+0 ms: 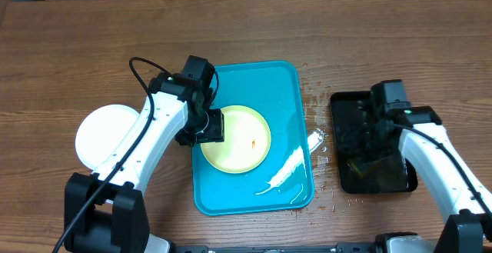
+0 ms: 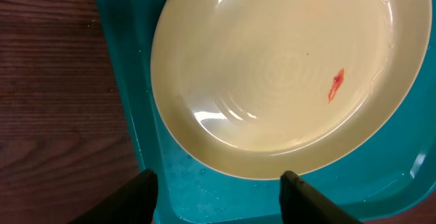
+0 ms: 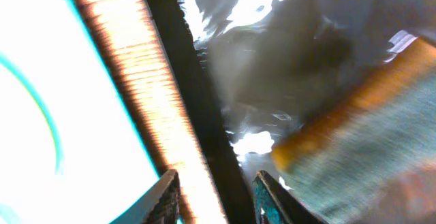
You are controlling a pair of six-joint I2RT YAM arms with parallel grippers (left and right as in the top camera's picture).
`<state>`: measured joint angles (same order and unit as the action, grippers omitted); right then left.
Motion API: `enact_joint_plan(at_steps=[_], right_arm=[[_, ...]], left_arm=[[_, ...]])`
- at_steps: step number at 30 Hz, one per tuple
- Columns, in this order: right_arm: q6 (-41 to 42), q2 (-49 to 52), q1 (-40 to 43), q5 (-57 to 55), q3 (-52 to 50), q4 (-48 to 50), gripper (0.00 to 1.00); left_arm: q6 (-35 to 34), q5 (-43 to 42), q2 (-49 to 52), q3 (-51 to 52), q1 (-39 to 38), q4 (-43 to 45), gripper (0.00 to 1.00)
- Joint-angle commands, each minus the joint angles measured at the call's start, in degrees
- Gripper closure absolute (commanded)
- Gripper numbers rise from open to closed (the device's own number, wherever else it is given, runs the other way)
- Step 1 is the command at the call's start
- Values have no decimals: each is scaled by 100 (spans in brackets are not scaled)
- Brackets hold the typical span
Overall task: Clean dirty plates on tray and stack at the side
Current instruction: 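Grasp the sponge and wet it in the black tray with right gripper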
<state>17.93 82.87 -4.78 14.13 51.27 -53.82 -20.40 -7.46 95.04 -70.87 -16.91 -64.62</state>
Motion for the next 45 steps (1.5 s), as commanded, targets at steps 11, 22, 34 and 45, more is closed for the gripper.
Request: enact_joint_plan(at_steps=[11, 22, 34, 45], right_arm=[[7, 457, -901, -855, -63, 664, 69], [35, 787, -1233, -1152, -63, 1027, 79], [-195, 787, -1416, -693, -63, 1241, 79], [-70, 765, -1716, -697, 33, 1198, 79]], left_arm=[[138, 37, -66, -66, -42, 13, 41], [162, 37, -68, -66, -42, -13, 41], [177, 37, -68, -66, -42, -9, 41], [179, 37, -66, -66, -42, -4, 41]])
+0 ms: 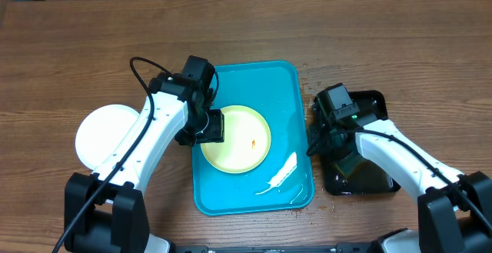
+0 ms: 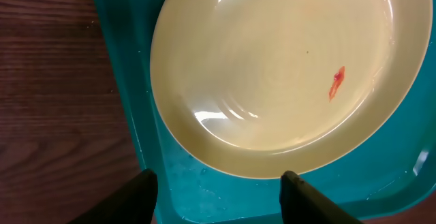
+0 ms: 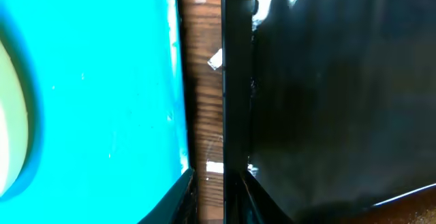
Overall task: Clean dirty plates on tray and stack at the side
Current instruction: 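Grasp the sponge and wet it in the black tray with right gripper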
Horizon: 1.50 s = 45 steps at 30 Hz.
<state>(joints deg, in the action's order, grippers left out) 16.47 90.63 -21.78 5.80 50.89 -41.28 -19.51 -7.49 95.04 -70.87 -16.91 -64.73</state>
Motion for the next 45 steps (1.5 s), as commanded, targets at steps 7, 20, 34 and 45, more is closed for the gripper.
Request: enact_joint_plan(at_steps=[7, 20, 34, 45], right_arm=[[778, -494, 448, 129, 750, -1222, 72], [2170, -435, 1366, -22, -343, -1040, 68], [1320, -452, 1403, -282, -236, -748, 96], [1620, -623, 1399, -280, 223, -1980, 45]], left_arm=[[118, 39, -66, -63, -42, 48, 38], [195, 39, -66, -63, -42, 155, 33], [197, 42, -66, -59, -42, 155, 31], [195, 42, -66, -59, -42, 162, 31]])
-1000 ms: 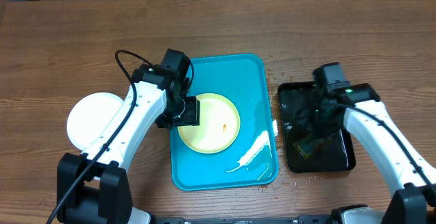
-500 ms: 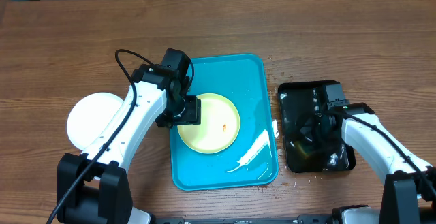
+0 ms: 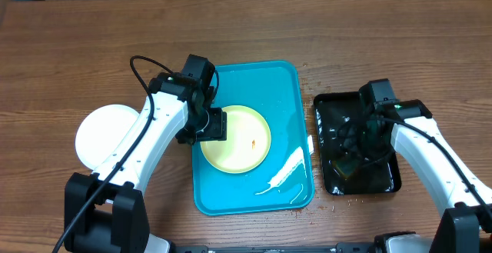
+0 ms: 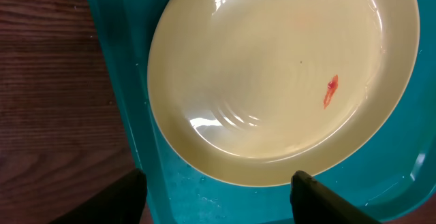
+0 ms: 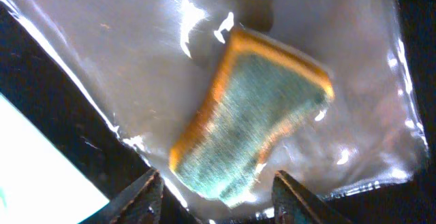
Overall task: Clean dirty plates on tray and stack at the side
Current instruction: 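Grasp the sponge and wet it in the black tray with right gripper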
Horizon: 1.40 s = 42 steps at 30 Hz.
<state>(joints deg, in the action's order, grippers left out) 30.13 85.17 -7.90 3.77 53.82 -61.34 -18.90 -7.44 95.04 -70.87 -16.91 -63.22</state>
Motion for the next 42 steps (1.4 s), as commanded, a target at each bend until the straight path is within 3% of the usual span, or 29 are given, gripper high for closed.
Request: enact_joint_plan(at_steps=[1, 4, 7, 10, 13, 14, 21, 22, 24, 25, 29, 32, 38, 42], right_arm=[[345, -76, 9, -72, -186, 151, 45], [566, -48, 9, -76, -590, 721, 48], [704, 13, 9, -76, -1014, 1351, 64], [787, 15, 11, -76, -1349, 1714, 70], [673, 15, 11, -120, -1434, 1845, 93], [380, 13, 11, -118, -1349, 1851, 96], [-826, -20, 11, -122, -361, 1377, 94], [-907, -22, 11, -136, -210, 1257, 87], [-942, -24, 11, -138, -28, 1043, 59], [-940, -24, 11, -136, 17, 949, 53], [-866, -24, 11, -127, -4, 706, 43], [-540, -20, 9, -111, -98, 761, 43], [-424, -17, 9, -114, -734, 1596, 54], [-155, -17, 11, -118, -1246, 2103, 66]], left_arm=[[136, 37, -66, -59, -42, 26, 30], [138, 39, -66, -59, -42, 76, 27], [223, 44, -66, -59, -42, 118, 25], [223, 125, -66, -52, -42, 111, 23], [223, 306, -66, -46, -42, 105, 20], [227, 341, -66, -42, -42, 109, 19], [243, 339, -66, -35, -42, 155, 18], [243, 339, -66, -31, -42, 155, 18], [243, 339, -66, -17, -42, 151, 18], [243, 339, -66, -9, -42, 153, 18], [243, 339, -66, 57, -42, 184, 17], [243, 341, -66, 111, -42, 205, 15], [264, 361, -66, 142, -42, 271, 15], [313, 647, -66, 142, -42, 369, 13]])
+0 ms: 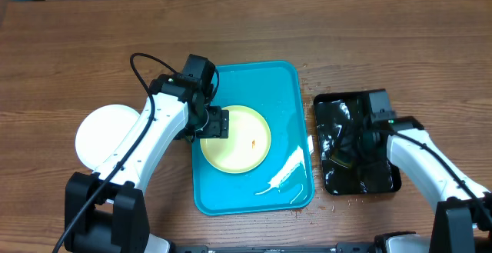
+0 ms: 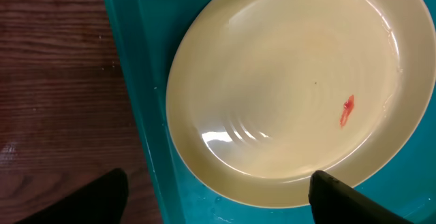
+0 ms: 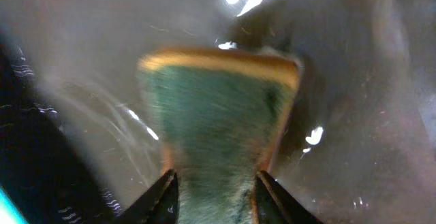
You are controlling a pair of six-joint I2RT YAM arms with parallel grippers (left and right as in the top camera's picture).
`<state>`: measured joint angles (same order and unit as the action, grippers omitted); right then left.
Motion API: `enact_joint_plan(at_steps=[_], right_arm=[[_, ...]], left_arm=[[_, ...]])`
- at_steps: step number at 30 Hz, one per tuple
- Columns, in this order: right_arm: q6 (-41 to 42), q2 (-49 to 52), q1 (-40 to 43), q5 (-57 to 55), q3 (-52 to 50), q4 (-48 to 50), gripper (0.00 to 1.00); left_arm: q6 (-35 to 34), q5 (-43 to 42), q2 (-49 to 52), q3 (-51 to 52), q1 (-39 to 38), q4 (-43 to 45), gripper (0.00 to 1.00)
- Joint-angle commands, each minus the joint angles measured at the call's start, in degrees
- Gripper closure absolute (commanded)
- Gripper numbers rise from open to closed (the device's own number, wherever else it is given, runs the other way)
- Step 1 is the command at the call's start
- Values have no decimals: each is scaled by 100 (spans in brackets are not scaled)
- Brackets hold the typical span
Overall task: Clean dirty plates on tray and stack at the side
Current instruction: 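Grasp the sponge and wet it in the black tray with right gripper, then scrub the yellow plate with the sponge in the right gripper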
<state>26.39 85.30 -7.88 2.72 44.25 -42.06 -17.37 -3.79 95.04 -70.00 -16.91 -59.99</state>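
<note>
A pale yellow plate (image 1: 236, 139) with a small red stain (image 2: 347, 110) lies in the teal tray (image 1: 261, 80). My left gripper (image 1: 211, 122) hangs open over the plate's left rim and the tray's edge, its fingertips (image 2: 354, 200) spread wide with nothing between them. In the right wrist view a green sponge with an orange edge (image 3: 218, 115) lies in the wet black tray (image 1: 384, 180). My right gripper (image 3: 216, 193) is shut on the sponge, pinching its sides. A clean white plate (image 1: 108, 136) rests on the table at the left.
A white foamy streak (image 1: 284, 174) crosses the teal tray's near right corner. Water drops spot the wood between the two trays. The black tray stands just right of the teal tray.
My right gripper was open above the sponge; now it is lower and shut on the sponge's sides. My left gripper has shifted slightly over the plate's left rim, still open.
At first my right gripper was at the black tray's rim, the tray farther right. Then the gripper was at the tray's left rim and the tray sat closer to the teal tray. Later it hung open over the sponge, which it now grips. The left arm stayed by the yellow plate.
</note>
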Motion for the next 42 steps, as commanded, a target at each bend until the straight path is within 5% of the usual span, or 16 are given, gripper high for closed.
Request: enact_joint_plan(at_steps=[1, 4, 13, 21, 28, 42], right_arm=[[216, -31, 9, -11, -343, 254, 70], [212, -33, 9, -11, -332, 251, 96], [-144, -173, 7, -11, 745, -968, 96], [-658, -398, -22, 562, 2168, -2092, 96], [-647, -437, -549, 1451, 2516, -2006, 96], [1596, 713, -3060, 839, 2422, -227, 96]], left_arm=[[173, 291, -66, 55, -42, 55, 13], [212, 297, -66, 55, -37, 72, 13], [258, 570, -63, 798, -33, 874, 27], [140, 544, -55, 1805, -33, 1996, 50], [-391, 173, -55, 2308, -33, 2750, 96], [-411, -72, -55, 2352, -33, 2514, 96]])
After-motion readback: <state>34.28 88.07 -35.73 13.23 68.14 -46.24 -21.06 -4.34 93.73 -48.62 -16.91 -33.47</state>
